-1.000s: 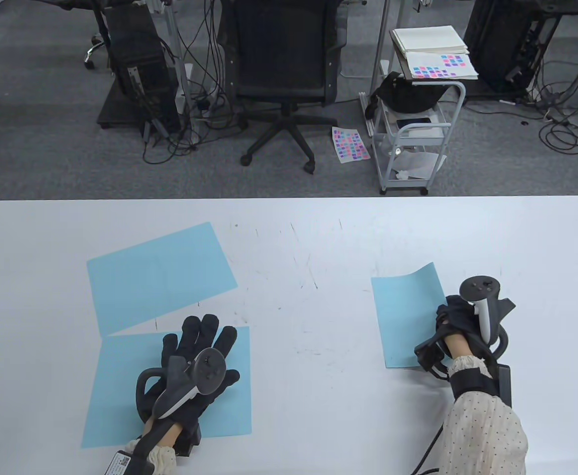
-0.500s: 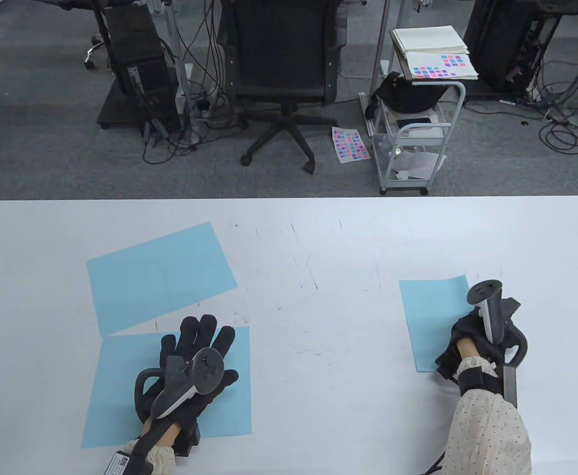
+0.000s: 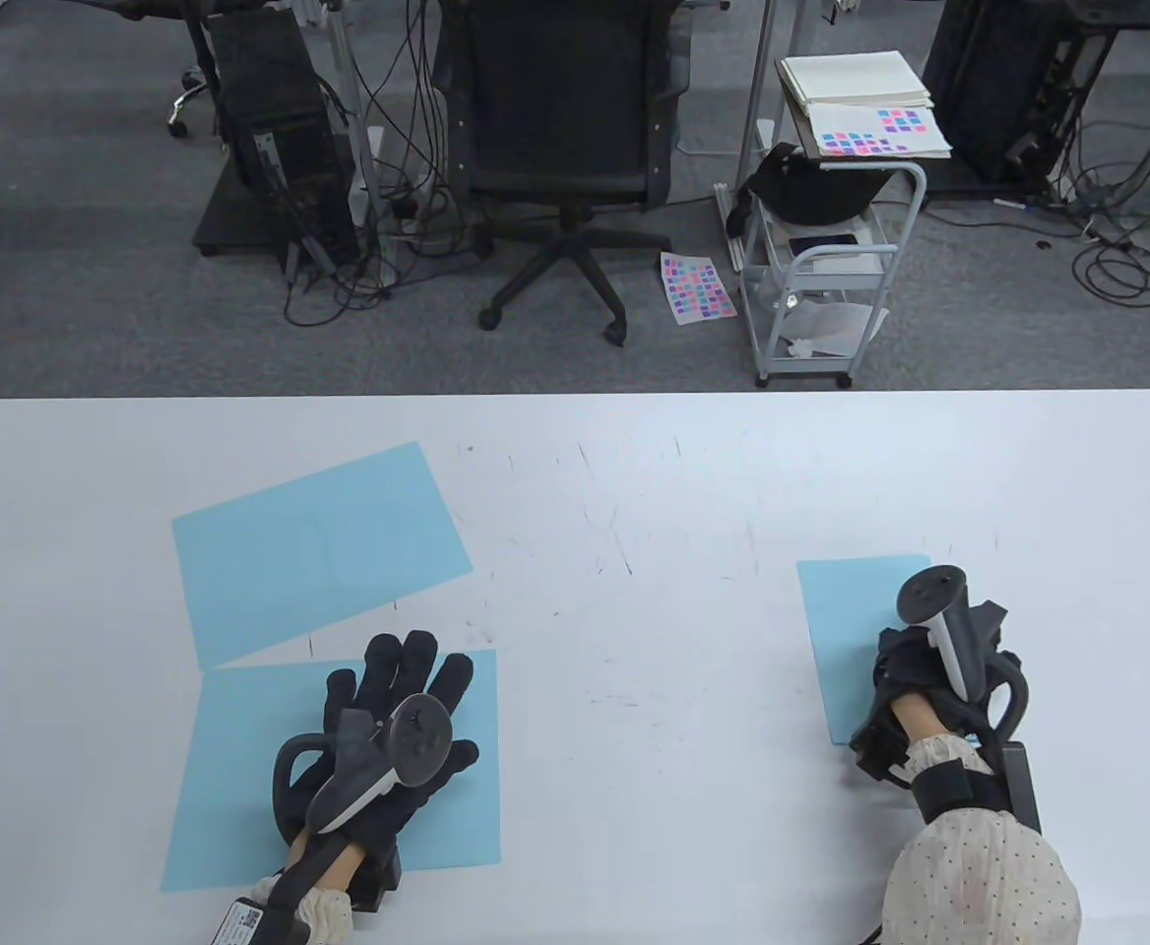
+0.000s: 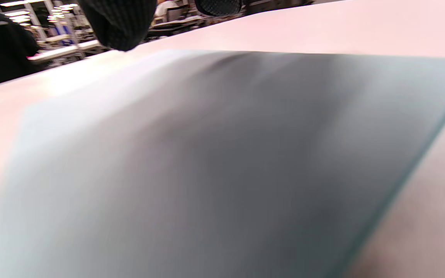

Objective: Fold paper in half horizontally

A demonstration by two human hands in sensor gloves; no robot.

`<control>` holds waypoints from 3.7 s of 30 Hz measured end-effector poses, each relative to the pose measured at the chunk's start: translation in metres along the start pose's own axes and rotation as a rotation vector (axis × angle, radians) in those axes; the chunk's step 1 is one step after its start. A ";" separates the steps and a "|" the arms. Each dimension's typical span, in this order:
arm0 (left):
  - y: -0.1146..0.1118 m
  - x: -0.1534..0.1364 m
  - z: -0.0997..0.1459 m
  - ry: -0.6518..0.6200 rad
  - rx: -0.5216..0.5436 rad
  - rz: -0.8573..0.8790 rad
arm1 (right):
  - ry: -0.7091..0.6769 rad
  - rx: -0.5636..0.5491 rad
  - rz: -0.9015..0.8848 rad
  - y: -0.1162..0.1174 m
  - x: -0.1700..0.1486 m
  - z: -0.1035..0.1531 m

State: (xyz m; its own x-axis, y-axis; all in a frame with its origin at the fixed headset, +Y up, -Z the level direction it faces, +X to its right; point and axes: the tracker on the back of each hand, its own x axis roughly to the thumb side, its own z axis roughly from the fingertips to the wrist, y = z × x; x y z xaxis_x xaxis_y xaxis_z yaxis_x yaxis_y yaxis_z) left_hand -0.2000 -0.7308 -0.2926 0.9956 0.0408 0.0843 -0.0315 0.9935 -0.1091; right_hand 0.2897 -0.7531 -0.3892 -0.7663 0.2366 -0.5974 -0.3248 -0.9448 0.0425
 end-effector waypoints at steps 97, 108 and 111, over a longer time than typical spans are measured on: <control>-0.015 0.042 -0.210 0.349 -0.384 -0.102 | -0.650 0.089 0.192 0.044 0.034 0.146; -0.017 0.079 -0.199 0.201 -0.413 -0.087 | -0.649 0.086 0.182 0.041 0.030 0.144; -0.018 0.083 -0.194 0.166 -0.398 -0.067 | -0.649 0.087 0.185 0.041 0.030 0.145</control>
State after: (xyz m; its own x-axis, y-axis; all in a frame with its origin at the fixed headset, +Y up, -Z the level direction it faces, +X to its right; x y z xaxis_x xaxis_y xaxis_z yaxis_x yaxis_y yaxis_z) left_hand -0.1001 -0.7656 -0.4757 0.9960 -0.0719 -0.0524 0.0375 0.8736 -0.4851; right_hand 0.1734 -0.7518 -0.2895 -0.9820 0.1870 0.0264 -0.1794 -0.9675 0.1781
